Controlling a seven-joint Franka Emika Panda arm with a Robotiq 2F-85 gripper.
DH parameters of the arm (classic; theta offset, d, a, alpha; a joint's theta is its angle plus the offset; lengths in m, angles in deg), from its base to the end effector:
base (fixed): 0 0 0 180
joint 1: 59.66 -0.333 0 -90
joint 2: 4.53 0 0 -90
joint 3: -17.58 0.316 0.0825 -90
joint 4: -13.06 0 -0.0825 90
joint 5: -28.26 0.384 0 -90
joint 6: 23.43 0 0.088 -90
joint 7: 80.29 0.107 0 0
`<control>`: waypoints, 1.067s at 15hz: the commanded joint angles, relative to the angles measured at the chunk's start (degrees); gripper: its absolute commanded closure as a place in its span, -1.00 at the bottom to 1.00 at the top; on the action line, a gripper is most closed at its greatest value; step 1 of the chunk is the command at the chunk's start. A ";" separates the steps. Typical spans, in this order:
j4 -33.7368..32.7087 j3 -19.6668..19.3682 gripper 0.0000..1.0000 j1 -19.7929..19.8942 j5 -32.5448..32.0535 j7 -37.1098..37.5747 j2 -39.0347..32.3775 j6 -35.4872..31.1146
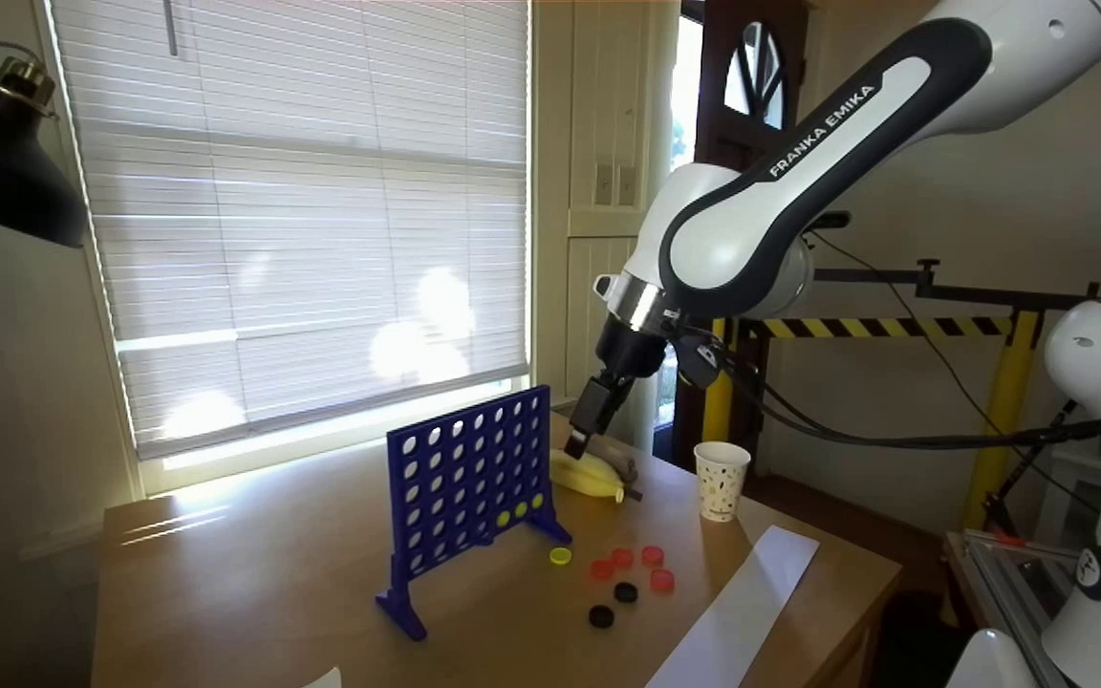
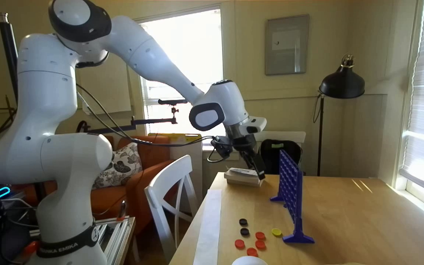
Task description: Place one yellow ring in the fifth line of the blue object
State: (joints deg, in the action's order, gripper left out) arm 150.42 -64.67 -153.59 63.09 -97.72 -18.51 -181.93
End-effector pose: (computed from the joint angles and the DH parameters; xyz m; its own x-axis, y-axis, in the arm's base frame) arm 0.5124 0.0836 0.3376 0.9269 0.0152 0.3750 0.0388 -0.9977 -0.0555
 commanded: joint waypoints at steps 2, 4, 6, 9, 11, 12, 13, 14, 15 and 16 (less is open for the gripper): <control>0.48 0.33 -1.00 0.54 0.00 -0.07 0.00 -0.03; 0.52 0.35 -1.00 0.81 0.00 -0.11 0.01 -0.03; 0.76 1.01 -1.00 1.09 0.36 0.52 -0.64 -0.18; 0.32 0.25 -1.00 0.78 0.31 0.73 0.40 1.42; 0.04 -0.53 -1.00 0.30 0.12 1.54 -0.17 2.11; 0.02 -0.83 -1.00 0.02 0.06 1.88 -0.48 2.14; 0.47 0.12 -1.00 0.75 0.03 0.43 -0.01 0.72; 0.47 0.08 -1.00 0.77 0.03 0.45 -0.01 0.73; 0.47 0.08 -1.00 0.77 0.03 0.45 -0.01 0.73; 0.46 0.10 -1.00 0.76 0.03 0.45 -0.01 0.73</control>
State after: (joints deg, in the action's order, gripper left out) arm 150.88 -64.57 -152.83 63.12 -97.27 -18.52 -181.20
